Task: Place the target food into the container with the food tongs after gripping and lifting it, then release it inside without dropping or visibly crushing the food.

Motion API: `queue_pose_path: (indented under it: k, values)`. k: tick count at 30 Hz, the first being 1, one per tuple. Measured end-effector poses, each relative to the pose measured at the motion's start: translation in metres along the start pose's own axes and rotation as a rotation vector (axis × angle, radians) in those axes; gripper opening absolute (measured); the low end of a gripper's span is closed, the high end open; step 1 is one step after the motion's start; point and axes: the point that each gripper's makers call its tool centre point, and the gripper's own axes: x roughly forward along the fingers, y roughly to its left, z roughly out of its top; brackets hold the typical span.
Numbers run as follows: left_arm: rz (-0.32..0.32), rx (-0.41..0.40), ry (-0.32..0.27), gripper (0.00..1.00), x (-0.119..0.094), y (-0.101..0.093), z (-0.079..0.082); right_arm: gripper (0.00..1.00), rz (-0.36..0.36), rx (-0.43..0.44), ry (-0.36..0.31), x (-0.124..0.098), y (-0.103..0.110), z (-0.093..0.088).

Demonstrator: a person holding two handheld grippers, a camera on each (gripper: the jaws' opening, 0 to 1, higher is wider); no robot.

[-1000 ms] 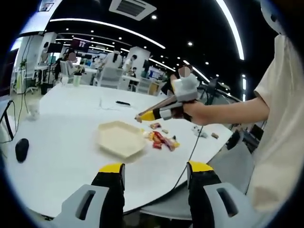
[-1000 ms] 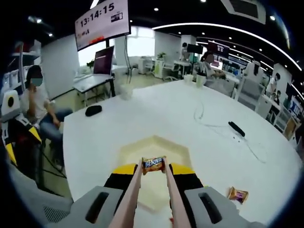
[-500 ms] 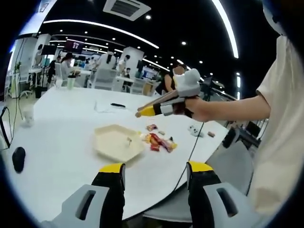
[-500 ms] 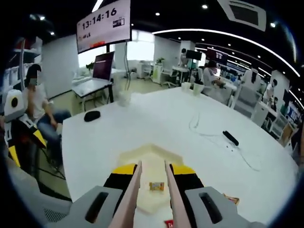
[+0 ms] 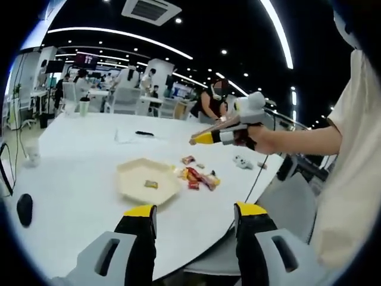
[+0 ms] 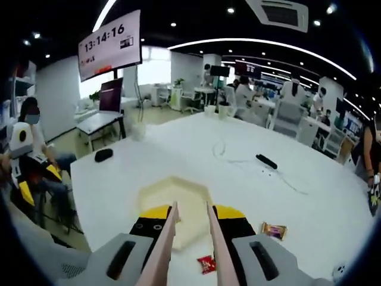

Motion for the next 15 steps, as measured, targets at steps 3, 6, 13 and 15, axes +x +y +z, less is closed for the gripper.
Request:
queue_pose_path:
  k: [3,6,13,15]
  values:
    - [-0.016,0.007,0.005,0.52,0.008,-0.008,0.001,0.26,-0.042,0.029,0.005,-0.014,-0.022,-0.010]
    - [-0.029,0.005,0.014,0.52,0.014,-0.014,-0.001,0.26,-0.078,0.055,-0.008,-0.028,-0.042,-0.014]
    - [-0.063,0.008,0.042,0.51,0.026,-0.026,-0.006,0.26,-0.161,0.094,-0.015,-0.061,-0.081,-0.027]
    - [-0.071,0.010,0.046,0.51,0.028,-0.028,-0.006,0.27,-0.183,0.115,-0.008,-0.069,-0.089,-0.036]
